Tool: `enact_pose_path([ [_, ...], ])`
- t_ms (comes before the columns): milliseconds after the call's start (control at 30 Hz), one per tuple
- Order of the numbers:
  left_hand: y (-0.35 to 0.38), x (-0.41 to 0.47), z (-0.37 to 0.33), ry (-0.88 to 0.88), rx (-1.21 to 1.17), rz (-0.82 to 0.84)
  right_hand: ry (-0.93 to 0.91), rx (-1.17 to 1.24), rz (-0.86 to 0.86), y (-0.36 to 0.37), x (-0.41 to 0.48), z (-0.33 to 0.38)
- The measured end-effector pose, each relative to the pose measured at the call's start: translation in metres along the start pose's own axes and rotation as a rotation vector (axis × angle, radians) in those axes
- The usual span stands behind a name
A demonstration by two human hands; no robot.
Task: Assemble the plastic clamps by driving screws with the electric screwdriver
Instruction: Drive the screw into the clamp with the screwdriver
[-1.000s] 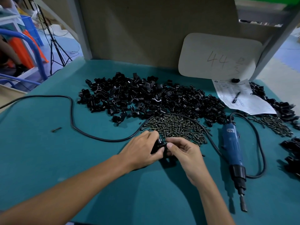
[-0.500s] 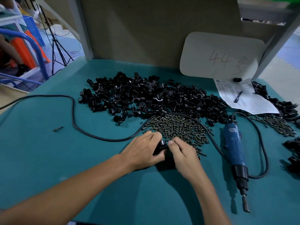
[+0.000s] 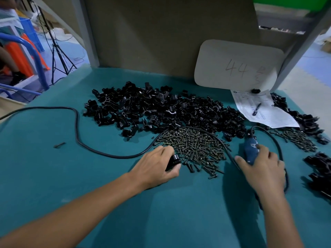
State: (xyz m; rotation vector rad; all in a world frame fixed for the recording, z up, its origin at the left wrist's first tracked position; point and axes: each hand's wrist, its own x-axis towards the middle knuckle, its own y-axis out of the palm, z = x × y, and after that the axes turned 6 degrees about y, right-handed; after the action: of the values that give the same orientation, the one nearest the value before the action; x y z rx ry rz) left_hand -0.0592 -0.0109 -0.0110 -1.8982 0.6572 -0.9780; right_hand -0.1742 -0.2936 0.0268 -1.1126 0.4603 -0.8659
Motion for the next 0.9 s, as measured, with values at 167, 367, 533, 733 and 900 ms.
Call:
enact_pose_path([
  [167, 0.000, -0.001, 0.001, -0.021, -0.010, 0.016, 0.151, -0.066, 0.290, -0.013, 0.032, -0.012],
  [367, 0.002, -0.001, 0.002, -0.016, -0.014, 0.008, 0.114, 0.003, 0.354, -0.014, 0.036, -0.020],
  [533, 0.001, -0.001, 0.002, -0.020, -0.016, 0.011, 0.063, 0.163, 0.461, -0.014, 0.029, -0.022],
  [733, 0.002, -0.001, 0.003, -0.026, -0.012, 0.023, 0.295, 0.931, 0.391, -0.036, 0.029, -0.027],
  [900, 0.003, 0.000, 0.003, -0.021, -0.001, 0.021, 0.450, 1.652, 0.483, -0.031, 0.016, -0.001],
])
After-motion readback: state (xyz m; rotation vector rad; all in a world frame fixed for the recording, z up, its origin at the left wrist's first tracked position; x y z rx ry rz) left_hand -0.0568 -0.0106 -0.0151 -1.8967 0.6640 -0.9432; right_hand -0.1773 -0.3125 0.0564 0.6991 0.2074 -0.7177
